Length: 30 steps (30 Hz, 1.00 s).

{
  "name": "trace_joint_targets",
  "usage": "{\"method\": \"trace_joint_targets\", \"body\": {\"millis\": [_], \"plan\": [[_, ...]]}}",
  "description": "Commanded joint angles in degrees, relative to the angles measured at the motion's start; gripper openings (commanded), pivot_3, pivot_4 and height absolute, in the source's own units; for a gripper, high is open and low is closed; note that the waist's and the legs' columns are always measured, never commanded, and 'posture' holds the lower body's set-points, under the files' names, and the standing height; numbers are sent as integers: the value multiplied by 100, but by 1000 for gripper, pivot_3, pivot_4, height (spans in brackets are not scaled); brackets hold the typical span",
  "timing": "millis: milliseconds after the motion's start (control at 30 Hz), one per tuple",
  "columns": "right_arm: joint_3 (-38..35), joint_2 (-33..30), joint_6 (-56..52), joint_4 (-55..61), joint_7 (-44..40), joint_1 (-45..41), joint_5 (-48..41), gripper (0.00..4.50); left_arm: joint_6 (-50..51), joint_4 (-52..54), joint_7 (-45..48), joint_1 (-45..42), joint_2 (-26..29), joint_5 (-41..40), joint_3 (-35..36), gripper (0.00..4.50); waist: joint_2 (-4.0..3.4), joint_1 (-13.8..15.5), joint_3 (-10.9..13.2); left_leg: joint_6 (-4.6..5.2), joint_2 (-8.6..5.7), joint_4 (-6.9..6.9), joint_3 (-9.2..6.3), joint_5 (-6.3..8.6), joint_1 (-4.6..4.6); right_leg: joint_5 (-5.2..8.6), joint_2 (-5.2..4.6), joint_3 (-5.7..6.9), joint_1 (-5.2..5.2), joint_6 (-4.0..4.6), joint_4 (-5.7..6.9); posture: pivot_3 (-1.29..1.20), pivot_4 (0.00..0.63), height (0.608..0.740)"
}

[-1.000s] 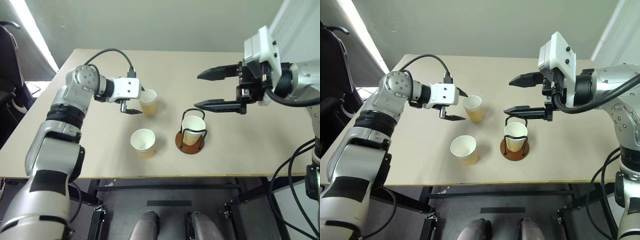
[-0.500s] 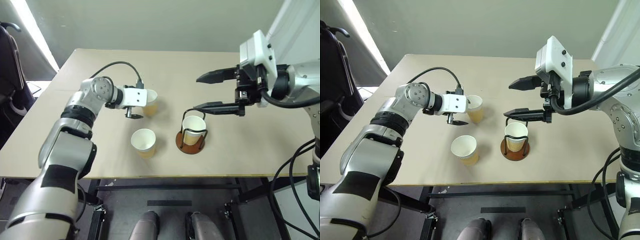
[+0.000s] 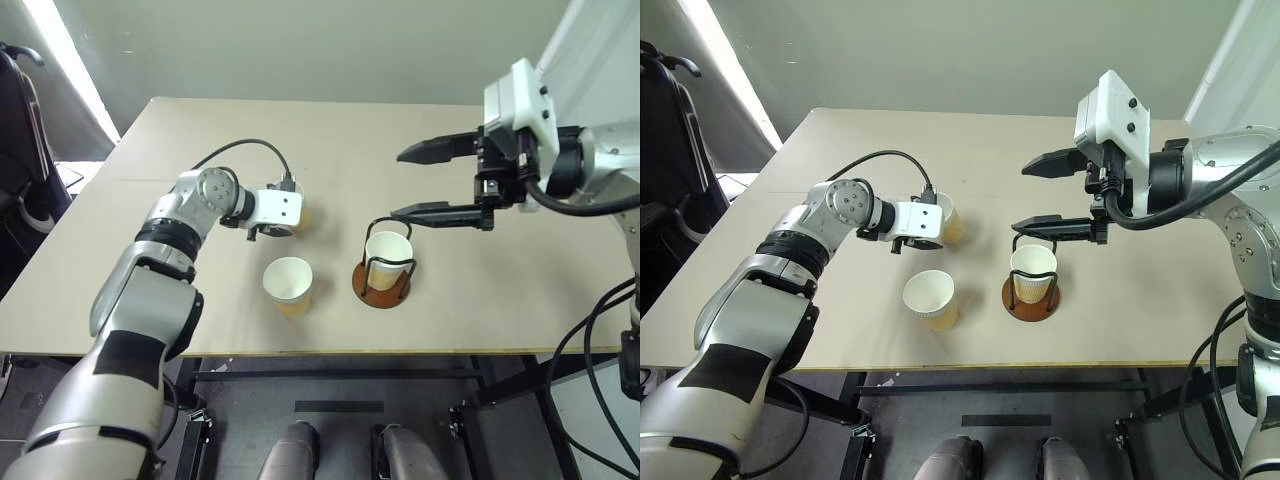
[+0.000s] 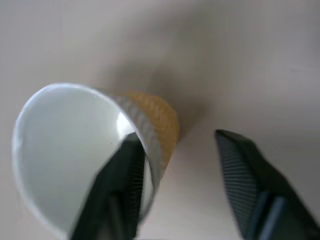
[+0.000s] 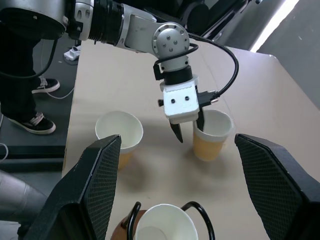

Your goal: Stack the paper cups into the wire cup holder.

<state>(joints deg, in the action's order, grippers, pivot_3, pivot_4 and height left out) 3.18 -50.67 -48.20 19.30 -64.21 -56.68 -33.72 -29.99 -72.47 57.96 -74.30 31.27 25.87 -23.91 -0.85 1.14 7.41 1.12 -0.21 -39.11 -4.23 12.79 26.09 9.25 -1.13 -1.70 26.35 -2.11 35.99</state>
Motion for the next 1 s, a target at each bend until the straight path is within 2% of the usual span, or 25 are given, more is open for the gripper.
{"method": "trace_joint_targets", "body": {"millis": [33,67,100,367,533,767,933,1000], "plan": [[-175,-123,182,27,-58,30,10,3671,-84,43,39,-99,14,-15,58,582,0,6,0,0,4,-4,-8,0,0,0,-7,-3,-1,-1,2,0,150,740],[-180,-141,210,15,-65,54,15,3671,-85,47,77,-118,15,-28,73,139,0,4,0,-1,5,-3,-9,-1,0,0,-6,-4,-1,-1,1,0,150,740],[-185,-155,238,2,-72,76,18,3671,-85,52,119,-138,16,-44,89,25,0,8,0,-1,2,0,-2,-1,-1,0,0,1,-1,-1,1,0,150,740],[-202,-309,730,-151,-180,364,209,3671,-18,195,1052,-472,-18,-750,646,25,2,25,-1,0,0,-5,-3,0,1,0,1,0,-2,-3,2,0,150,740],[-67,-671,1219,-358,-548,592,569,3671,311,513,1856,-945,-164,-1484,1192,25,1,59,0,7,6,-11,-13,4,13,-1,-15,-2,-1,-8,-2,0,150,740],[-127,-820,1141,-298,-659,731,593,3671,1753,1602,3157,-1266,-328,-2635,1760,25,2,26,0,15,4,-6,17,9,10,3,-5,-6,0,-18,-5,0,150,740],[-197,-864,733,-133,-511,821,456,3671,3258,2970,3454,-1071,-133,-3677,1387,25,0,-8,1,15,13,-10,20,8,10,4,-7,-8,0,-24,0,0,150,740],[-239,-855,640,-22,-475,831,402,3671,3762,3580,3454,-940,110,-4210,1024,25,0,-20,1,16,20,-15,17,9,6,4,-10,-10,-7,-26,-1,0,150,740]]}}
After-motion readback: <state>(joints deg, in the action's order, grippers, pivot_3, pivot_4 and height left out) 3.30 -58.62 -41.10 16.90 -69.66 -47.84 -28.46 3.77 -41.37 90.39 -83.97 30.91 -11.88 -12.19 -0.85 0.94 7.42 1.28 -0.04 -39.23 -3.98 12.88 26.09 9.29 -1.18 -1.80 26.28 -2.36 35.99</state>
